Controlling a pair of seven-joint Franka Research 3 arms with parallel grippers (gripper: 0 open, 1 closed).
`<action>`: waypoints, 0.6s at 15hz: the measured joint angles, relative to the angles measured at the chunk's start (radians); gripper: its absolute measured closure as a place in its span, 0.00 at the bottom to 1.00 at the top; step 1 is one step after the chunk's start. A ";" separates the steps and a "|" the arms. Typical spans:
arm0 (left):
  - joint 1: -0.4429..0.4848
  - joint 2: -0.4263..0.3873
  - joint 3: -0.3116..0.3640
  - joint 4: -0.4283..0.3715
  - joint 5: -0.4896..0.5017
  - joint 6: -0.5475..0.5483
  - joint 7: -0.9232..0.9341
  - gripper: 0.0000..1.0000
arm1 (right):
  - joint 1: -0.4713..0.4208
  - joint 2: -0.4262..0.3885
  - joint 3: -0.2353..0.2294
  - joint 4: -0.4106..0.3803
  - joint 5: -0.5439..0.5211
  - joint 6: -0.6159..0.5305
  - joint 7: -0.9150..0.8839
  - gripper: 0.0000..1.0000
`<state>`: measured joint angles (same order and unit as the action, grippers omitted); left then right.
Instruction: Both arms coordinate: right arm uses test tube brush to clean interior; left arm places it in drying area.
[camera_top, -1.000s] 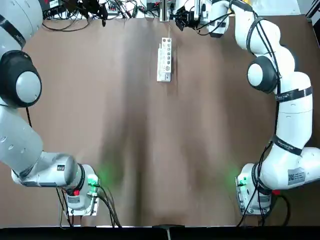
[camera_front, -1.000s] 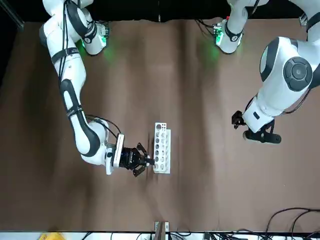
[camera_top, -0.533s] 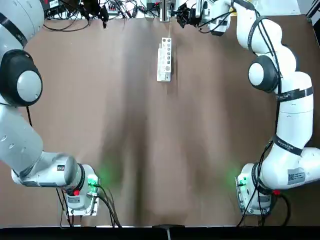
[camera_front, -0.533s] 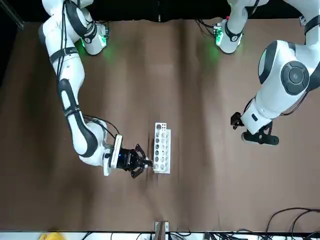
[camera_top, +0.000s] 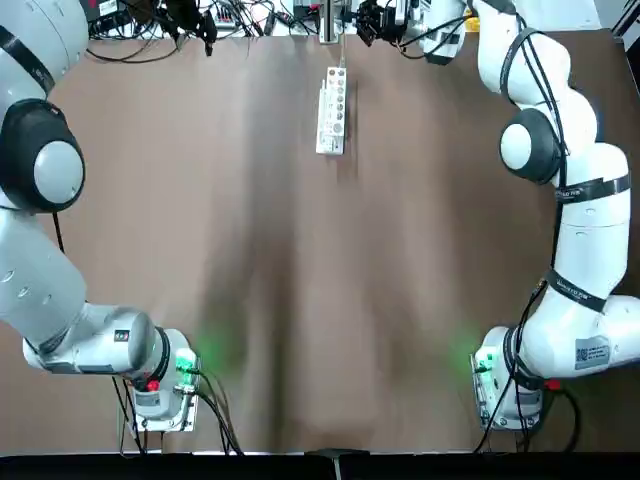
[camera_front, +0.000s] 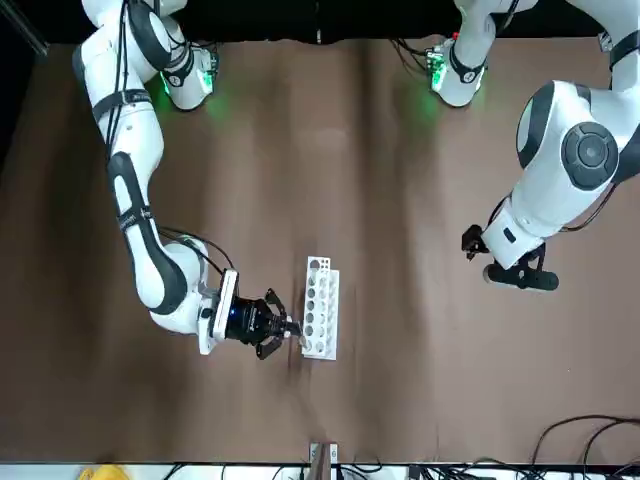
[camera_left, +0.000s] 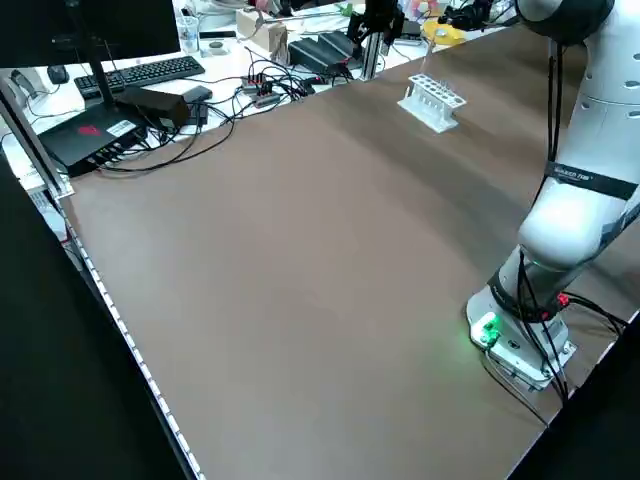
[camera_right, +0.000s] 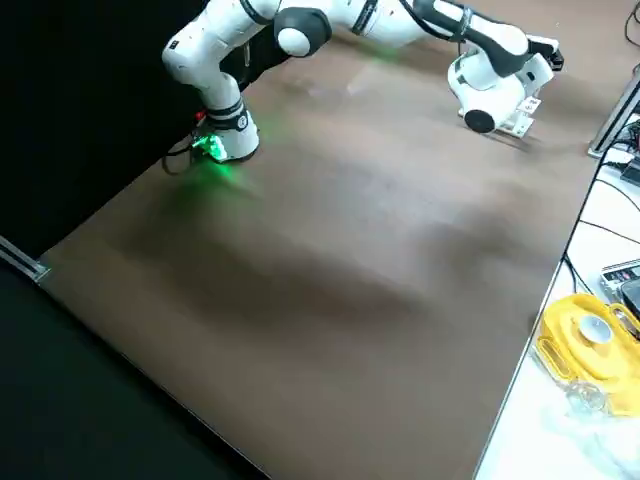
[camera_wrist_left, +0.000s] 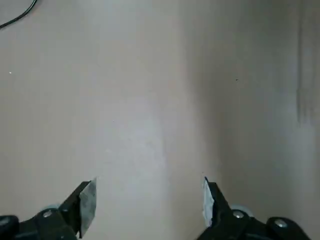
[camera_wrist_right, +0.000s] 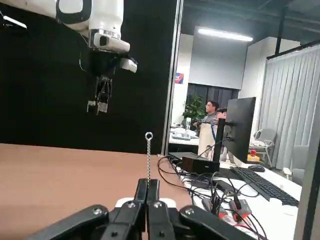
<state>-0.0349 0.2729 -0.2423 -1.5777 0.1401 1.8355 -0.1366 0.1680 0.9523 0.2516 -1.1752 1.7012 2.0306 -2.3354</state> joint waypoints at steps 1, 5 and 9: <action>0.000 0.000 0.000 0.000 0.000 0.001 0.000 0.00 | 0.001 -0.001 0.001 0.000 0.000 0.000 0.006 0.96; 0.000 0.000 0.000 0.000 0.000 0.001 0.000 0.00 | 0.006 -0.002 0.001 -0.002 0.000 0.001 0.008 0.96; 0.002 0.000 0.001 0.000 0.001 0.002 0.000 0.00 | 0.006 -0.001 0.000 -0.003 0.000 0.002 0.007 0.96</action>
<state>-0.0324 0.2729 -0.2418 -1.5777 0.1412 1.8375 -0.1366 0.1740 0.9515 0.2514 -1.1781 1.7009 2.0321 -2.3283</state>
